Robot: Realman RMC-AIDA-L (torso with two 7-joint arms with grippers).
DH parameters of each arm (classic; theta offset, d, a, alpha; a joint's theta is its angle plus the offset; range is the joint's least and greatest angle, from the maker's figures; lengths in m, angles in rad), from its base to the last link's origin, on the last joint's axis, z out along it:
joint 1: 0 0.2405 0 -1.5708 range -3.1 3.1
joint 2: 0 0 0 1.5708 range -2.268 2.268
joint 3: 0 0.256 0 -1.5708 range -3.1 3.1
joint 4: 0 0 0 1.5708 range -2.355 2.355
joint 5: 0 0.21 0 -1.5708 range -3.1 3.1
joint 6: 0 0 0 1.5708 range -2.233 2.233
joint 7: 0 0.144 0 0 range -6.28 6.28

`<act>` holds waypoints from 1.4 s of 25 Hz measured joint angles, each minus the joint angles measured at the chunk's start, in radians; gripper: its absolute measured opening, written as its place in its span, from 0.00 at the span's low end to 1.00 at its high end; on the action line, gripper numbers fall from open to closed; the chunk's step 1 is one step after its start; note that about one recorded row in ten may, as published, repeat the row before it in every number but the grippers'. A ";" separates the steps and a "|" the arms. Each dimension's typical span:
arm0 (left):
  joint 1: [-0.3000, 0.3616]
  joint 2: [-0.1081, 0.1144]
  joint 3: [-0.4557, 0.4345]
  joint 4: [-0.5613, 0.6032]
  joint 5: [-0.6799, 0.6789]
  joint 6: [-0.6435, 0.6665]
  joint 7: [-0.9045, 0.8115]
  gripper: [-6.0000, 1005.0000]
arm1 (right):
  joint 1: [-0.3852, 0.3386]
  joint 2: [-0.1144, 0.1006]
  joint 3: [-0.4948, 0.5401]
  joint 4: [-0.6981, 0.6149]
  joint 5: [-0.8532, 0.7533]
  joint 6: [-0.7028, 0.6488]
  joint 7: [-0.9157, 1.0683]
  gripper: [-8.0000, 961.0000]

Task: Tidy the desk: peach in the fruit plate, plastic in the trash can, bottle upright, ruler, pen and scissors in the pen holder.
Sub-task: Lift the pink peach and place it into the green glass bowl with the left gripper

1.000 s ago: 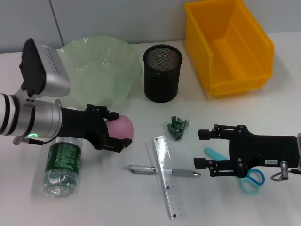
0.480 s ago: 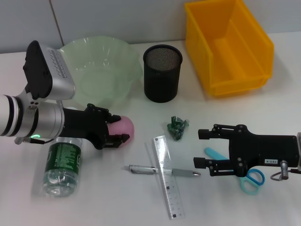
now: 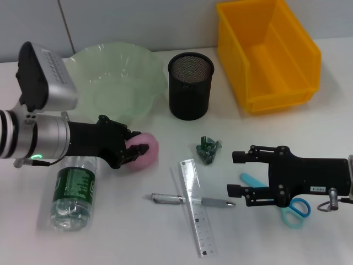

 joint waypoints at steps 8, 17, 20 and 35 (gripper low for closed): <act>0.041 0.002 -0.145 0.078 -0.206 0.155 -0.010 0.25 | 0.002 0.001 0.000 0.000 0.000 0.000 0.006 0.80; 0.008 -0.002 -0.201 -0.140 -0.444 -0.246 0.095 0.19 | 0.000 0.001 0.010 0.000 0.000 -0.006 0.008 0.79; -0.034 0.002 -0.200 -0.222 -0.443 -0.337 0.088 0.16 | -0.001 0.002 0.011 0.001 0.000 -0.008 0.008 0.79; -0.048 0.002 -0.197 -0.260 -0.448 -0.363 0.076 0.42 | -0.002 0.003 0.011 -0.001 0.002 -0.010 0.008 0.79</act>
